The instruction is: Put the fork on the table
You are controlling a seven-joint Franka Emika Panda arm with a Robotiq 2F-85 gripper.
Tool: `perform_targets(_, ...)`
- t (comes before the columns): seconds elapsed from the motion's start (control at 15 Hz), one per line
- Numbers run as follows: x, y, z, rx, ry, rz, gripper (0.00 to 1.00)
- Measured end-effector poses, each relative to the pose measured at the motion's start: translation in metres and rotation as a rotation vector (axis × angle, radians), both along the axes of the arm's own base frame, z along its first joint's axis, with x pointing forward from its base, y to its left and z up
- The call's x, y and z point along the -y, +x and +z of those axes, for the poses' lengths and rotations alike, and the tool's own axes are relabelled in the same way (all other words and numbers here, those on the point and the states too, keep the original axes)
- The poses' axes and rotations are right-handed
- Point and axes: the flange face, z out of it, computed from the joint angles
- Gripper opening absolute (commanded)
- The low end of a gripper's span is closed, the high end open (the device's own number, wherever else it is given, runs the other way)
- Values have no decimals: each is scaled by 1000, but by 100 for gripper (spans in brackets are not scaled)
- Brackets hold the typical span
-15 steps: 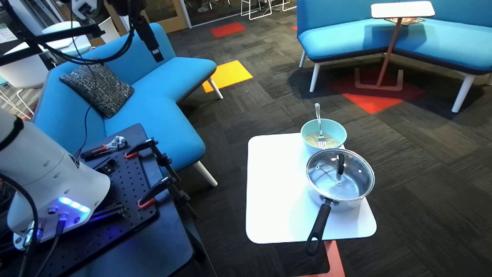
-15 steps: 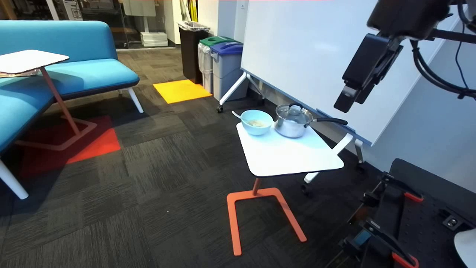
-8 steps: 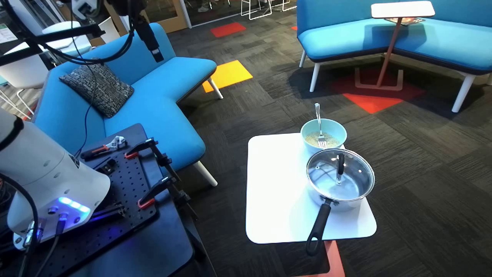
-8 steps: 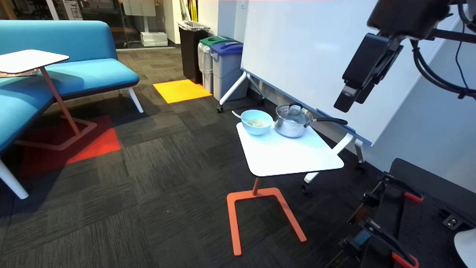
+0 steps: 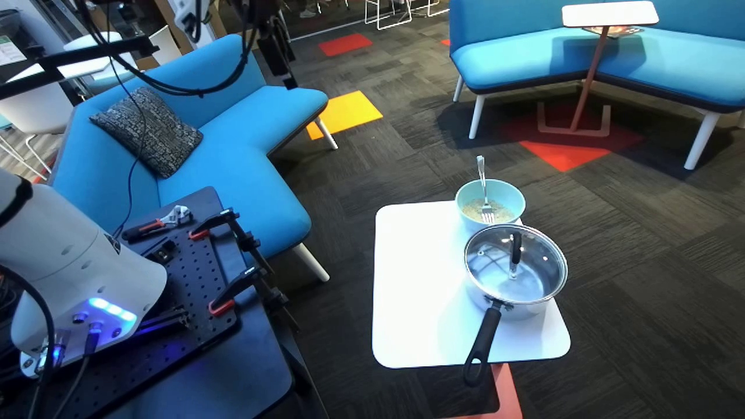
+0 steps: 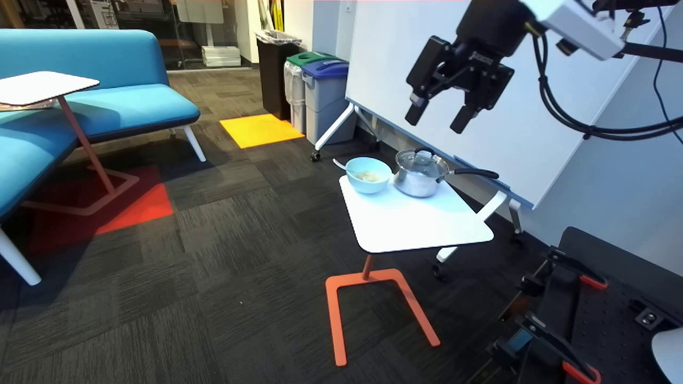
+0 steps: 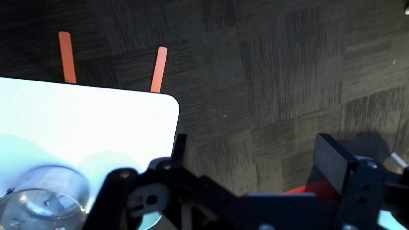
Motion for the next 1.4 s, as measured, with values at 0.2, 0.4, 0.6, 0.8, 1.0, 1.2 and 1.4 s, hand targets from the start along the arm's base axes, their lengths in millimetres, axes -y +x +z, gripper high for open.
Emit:
perform_targets(0.2, 29, 51, -21, -4, 23, -170, 100)
perform_targets(0.4, 62, 97, -50, -38, 47, -338, 100)
perform_targets(0.6, 95, 133, -79, -77, 62, -504, 100)
perform_targets(0.8, 115, 157, -107, -111, 64, -650, 100)
perform_targets(1.0, 112, 166, -116, -119, 64, -677, 100)
perform_targets(1.2, 111, 167, -115, -118, 72, -688, 100)
perform_targets(1.4, 126, 181, -119, -143, 111, -835, 100)
